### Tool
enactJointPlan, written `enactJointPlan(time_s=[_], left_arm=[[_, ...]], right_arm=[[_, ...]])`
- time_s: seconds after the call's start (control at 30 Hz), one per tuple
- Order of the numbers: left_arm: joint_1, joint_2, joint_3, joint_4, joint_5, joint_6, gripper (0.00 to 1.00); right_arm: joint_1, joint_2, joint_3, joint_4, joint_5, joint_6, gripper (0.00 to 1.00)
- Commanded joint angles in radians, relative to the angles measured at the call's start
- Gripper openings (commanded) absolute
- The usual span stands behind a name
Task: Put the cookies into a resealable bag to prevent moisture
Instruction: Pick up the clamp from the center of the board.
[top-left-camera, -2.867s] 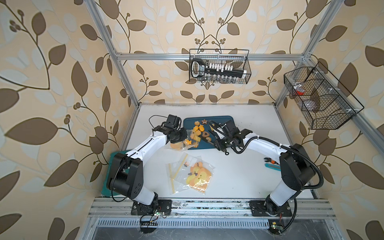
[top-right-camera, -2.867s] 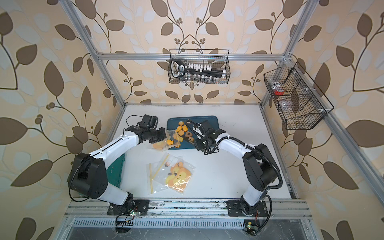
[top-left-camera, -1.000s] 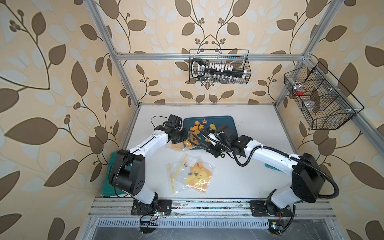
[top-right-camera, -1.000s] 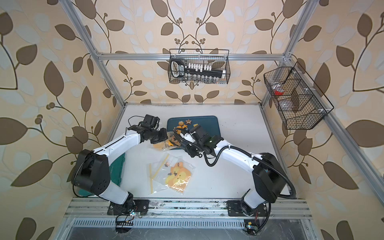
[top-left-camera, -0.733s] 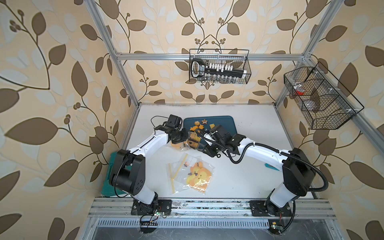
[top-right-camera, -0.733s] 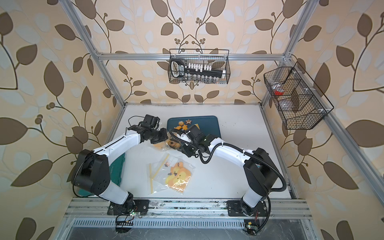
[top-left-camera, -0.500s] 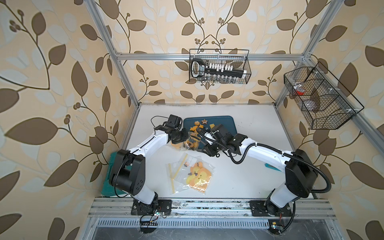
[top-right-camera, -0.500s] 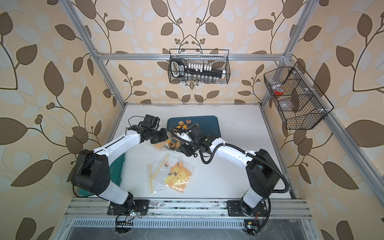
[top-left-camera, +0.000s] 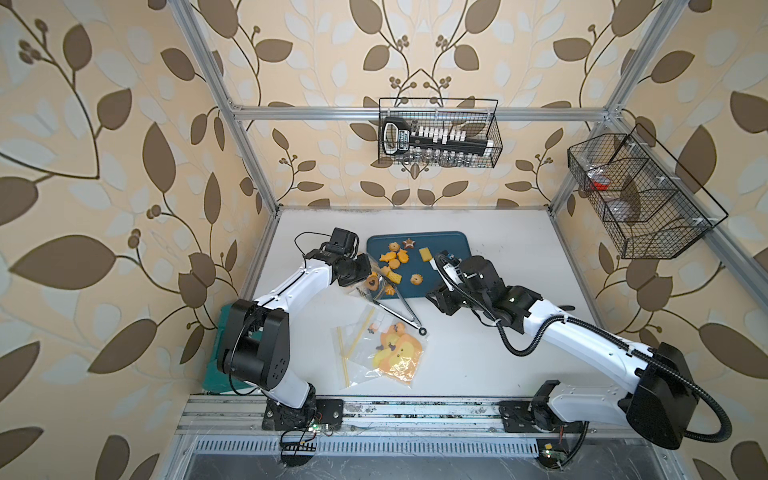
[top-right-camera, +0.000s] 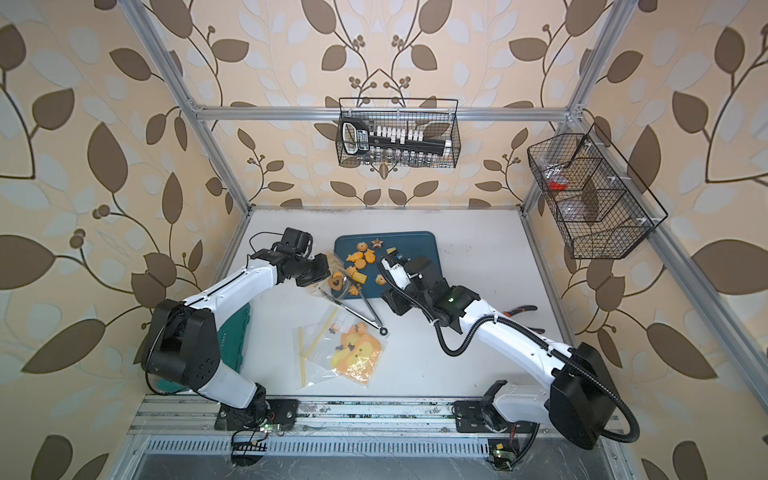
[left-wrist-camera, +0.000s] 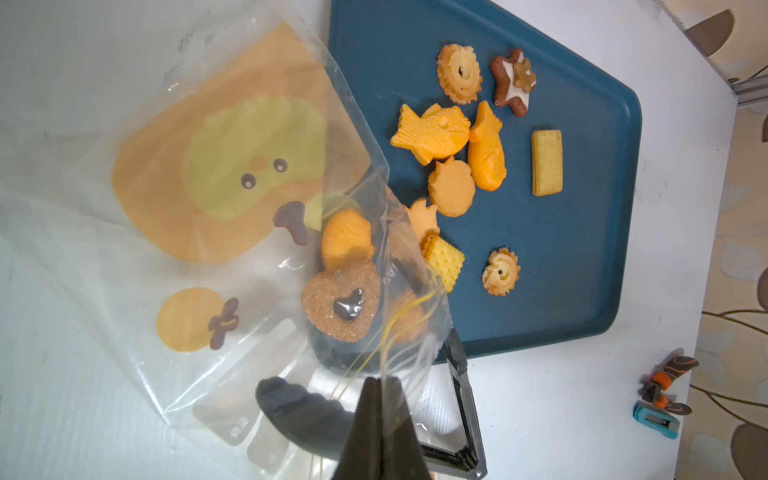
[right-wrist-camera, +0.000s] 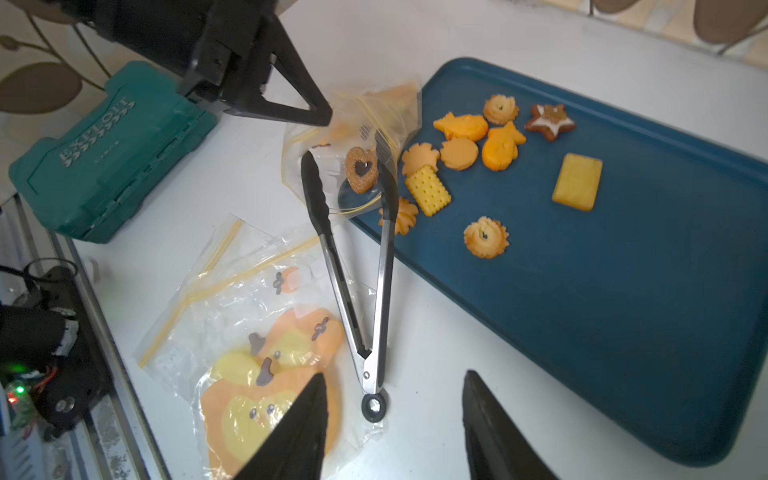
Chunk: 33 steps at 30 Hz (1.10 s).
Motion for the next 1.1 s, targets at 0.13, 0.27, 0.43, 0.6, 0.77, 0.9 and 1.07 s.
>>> enactJointPlan(time_s=[0.13,0.27,0.43,0.6,0.77,0.9,1.07], left_arm=[[0.006,-0.021,0.024,0.023,0.022,-0.009,0.0],[0.005,-0.017,0.022,0.024,0.032,-0.007,0.0],[0.006,-0.022,0.017,0.025,0.032,-0.005,0.0],[0.006,-0.026,0.011,0.026,0.036,-0.006,0.0],[0.006,-0.027,0.01,0.029,0.039,-0.006,0.0],[0.006,-0.028,0.008,0.027,0.04,-0.004,0.0],[0.006,-0.027,0.008,0.028,0.043,-0.003,0.0]], right_arm=[[0.055,0.101,-0.103,0.193,-0.069,-0.034,0.79],[0.101,0.196,-0.115,0.297,-0.025,-0.062,0.82],[0.146,0.322,-0.074,0.33,0.063,-0.075,0.83],[0.169,0.418,-0.033,0.342,0.125,-0.066,0.82],[0.172,0.472,0.0,0.366,0.149,-0.057,0.78],[0.172,0.513,0.029,0.38,0.161,-0.052,0.76],[0.172,0.558,0.06,0.386,0.152,-0.054,0.75]])
